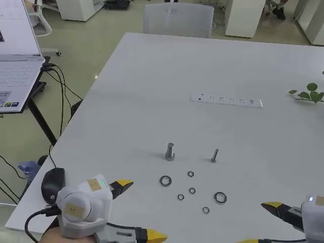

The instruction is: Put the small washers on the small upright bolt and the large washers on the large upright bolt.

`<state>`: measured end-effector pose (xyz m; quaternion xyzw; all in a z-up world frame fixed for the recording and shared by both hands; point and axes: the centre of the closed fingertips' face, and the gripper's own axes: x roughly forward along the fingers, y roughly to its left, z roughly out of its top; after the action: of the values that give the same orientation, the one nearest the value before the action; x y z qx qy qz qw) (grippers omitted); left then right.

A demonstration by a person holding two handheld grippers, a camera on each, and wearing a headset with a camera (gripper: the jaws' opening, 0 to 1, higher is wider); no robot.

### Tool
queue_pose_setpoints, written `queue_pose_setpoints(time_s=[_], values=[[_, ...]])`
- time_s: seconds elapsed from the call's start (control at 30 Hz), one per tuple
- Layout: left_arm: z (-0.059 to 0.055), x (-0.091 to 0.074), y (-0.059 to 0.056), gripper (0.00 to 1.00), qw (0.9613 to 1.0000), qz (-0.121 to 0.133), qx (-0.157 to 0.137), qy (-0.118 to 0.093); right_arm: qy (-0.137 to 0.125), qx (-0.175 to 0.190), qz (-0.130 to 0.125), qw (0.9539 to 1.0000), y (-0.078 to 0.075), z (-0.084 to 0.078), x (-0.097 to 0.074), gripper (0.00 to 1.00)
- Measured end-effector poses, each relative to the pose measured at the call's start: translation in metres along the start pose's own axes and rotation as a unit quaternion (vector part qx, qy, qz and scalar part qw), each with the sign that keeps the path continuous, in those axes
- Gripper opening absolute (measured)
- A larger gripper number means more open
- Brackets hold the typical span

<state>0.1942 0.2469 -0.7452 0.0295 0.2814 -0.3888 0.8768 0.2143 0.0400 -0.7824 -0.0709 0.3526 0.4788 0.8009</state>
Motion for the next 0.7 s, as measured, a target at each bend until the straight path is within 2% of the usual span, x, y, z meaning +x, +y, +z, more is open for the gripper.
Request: queue_pose_setpoints(time_s=[0.13, 0.33, 0.57, 0.7], values=[[-0.001, 0.000, 0.003, 0.90, 1.0000, 0.003, -0.002, 0.000, 0.003, -0.004, 0.005, 1.0000, 0.000, 0.002, 0.002, 0.86], [-0.013, -0.002, 0.004, 0.88, 0.9993, 0.008, 0.023, 0.027, 0.007, -0.009, 0.004, 0.9999, -0.004, 0.004, 0.007, 0.87], [-0.009, -0.004, 0.006, 0.88, 0.9997, 0.011, 0.014, 0.015, 0.018, -0.020, 0.014, 0.9995, 0.000, 0.007, 0.014, 0.87], [-0.011, -0.004, 0.011, 0.87, 0.9995, 0.014, 0.018, 0.020, 0.025, -0.032, 0.017, 0.9990, -0.003, 0.014, 0.018, 0.87]])
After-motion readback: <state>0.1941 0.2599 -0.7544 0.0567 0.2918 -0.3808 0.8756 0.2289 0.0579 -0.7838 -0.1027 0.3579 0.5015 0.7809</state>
